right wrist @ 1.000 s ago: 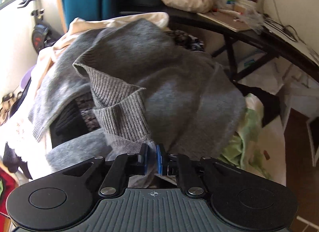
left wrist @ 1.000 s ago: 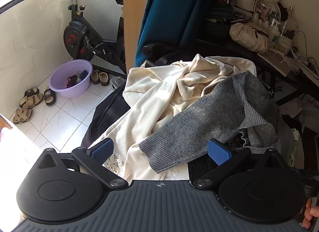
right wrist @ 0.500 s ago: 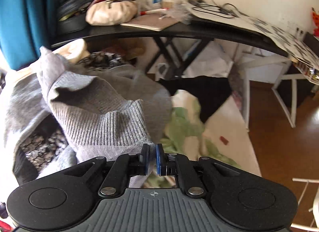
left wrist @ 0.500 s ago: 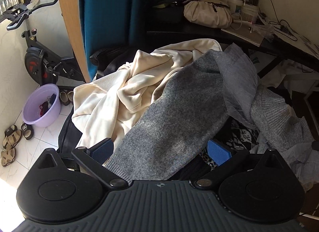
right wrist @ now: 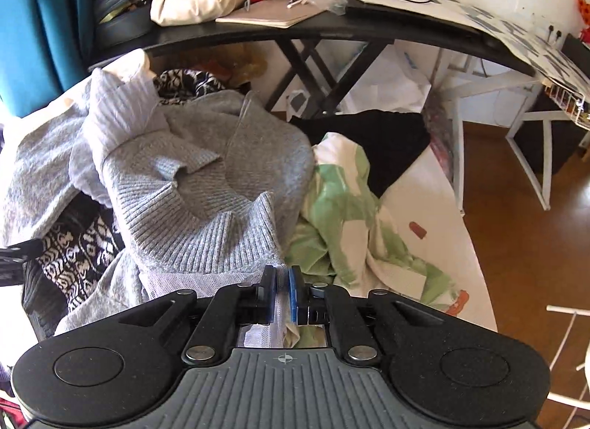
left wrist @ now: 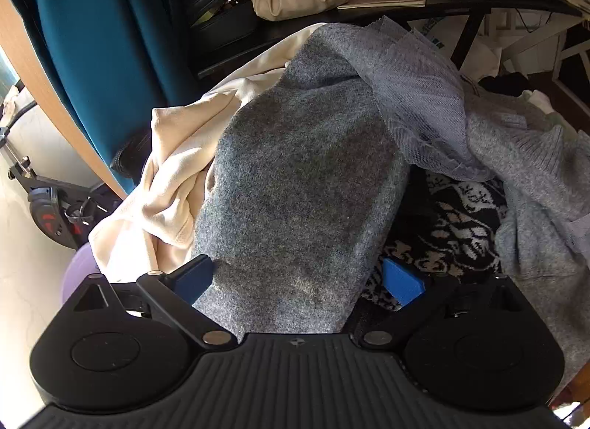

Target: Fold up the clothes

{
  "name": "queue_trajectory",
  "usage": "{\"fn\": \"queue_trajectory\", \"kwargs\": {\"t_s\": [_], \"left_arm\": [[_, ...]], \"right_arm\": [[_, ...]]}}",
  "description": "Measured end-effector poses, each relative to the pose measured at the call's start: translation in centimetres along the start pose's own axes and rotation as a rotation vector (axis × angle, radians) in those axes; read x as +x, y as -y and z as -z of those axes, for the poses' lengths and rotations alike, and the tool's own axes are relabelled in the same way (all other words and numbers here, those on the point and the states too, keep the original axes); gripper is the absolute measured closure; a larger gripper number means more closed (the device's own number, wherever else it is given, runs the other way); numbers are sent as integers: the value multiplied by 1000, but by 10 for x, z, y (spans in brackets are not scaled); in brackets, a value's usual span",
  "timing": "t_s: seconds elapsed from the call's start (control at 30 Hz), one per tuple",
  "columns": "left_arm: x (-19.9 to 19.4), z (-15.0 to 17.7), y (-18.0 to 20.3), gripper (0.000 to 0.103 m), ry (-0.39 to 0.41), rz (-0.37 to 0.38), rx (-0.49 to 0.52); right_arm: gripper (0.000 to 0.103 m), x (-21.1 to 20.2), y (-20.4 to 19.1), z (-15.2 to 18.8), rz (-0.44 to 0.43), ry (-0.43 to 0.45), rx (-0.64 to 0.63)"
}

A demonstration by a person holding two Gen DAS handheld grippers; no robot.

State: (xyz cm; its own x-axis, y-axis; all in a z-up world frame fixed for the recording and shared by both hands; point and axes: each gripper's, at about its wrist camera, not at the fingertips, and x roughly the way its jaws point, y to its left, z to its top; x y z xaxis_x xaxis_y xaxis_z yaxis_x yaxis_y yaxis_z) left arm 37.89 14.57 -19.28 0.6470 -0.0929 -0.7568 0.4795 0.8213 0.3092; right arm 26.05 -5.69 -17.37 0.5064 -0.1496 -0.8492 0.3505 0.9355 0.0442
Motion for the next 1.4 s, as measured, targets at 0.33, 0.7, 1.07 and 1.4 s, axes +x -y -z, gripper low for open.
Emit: {"fn": "queue_trajectory", "kwargs": {"t_s": [0.33,0.7,1.07,1.4], "left_arm": [[-41,-7,-34,93,17,102,-164],[-89,-5,-120,101,96,32,-467],[-60,3,-34,33,60,39,-87],[-65,-4,-62,97,21,131,-311]], "right_arm": [[93,3,-6,3,-2,-28,-34],[49,16,-20,3,-60,-39,-16],[42,10,-40,0,-68,-12,-94],[38,-4,-27,-3,-59,46,-90]]}}
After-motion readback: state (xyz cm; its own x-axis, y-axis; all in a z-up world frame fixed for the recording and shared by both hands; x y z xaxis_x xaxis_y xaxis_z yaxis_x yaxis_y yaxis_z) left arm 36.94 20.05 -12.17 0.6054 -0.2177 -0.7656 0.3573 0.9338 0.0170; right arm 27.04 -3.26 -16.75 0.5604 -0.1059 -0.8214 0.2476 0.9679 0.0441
